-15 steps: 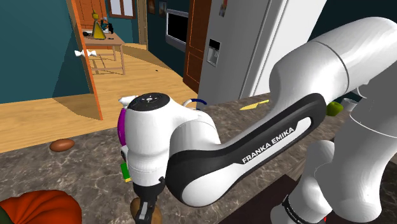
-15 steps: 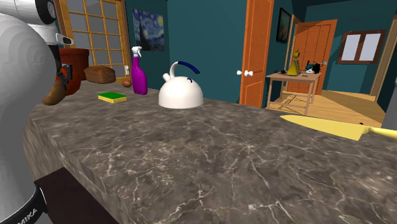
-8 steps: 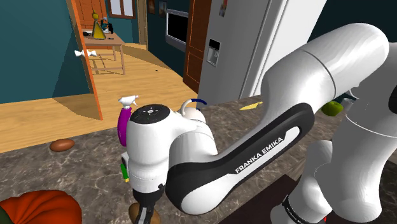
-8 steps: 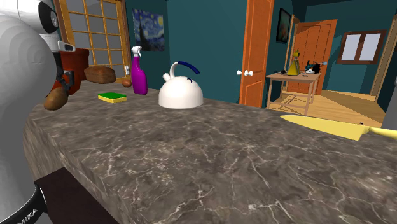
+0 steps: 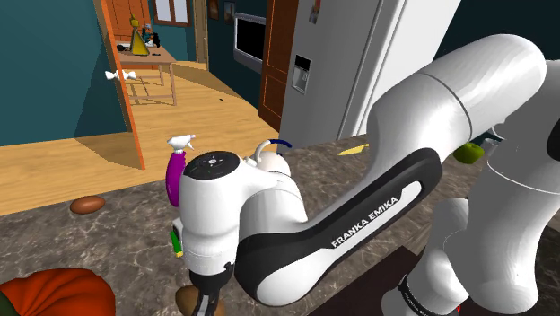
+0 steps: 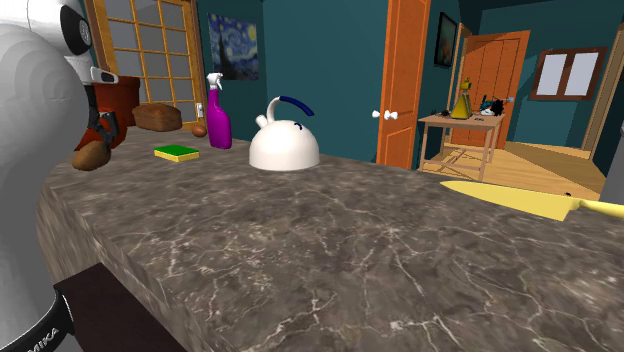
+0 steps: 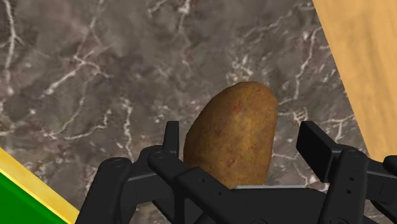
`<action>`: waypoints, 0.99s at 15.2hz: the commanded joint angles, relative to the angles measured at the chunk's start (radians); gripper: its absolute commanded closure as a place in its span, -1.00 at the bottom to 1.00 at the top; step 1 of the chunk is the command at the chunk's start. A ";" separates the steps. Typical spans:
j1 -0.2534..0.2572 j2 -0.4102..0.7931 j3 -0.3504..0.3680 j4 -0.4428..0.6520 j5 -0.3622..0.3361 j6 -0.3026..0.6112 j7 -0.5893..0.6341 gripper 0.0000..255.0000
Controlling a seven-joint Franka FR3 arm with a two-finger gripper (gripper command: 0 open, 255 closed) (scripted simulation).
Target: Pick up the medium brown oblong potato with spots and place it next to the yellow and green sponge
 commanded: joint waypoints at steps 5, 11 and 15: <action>-0.003 -0.017 0.000 0.011 0.009 -0.032 -0.009 -1.00; -0.010 -0.071 -0.001 0.050 0.032 -0.122 -0.025 -1.00; -0.010 -0.071 -0.001 0.050 0.032 -0.122 -0.025 -1.00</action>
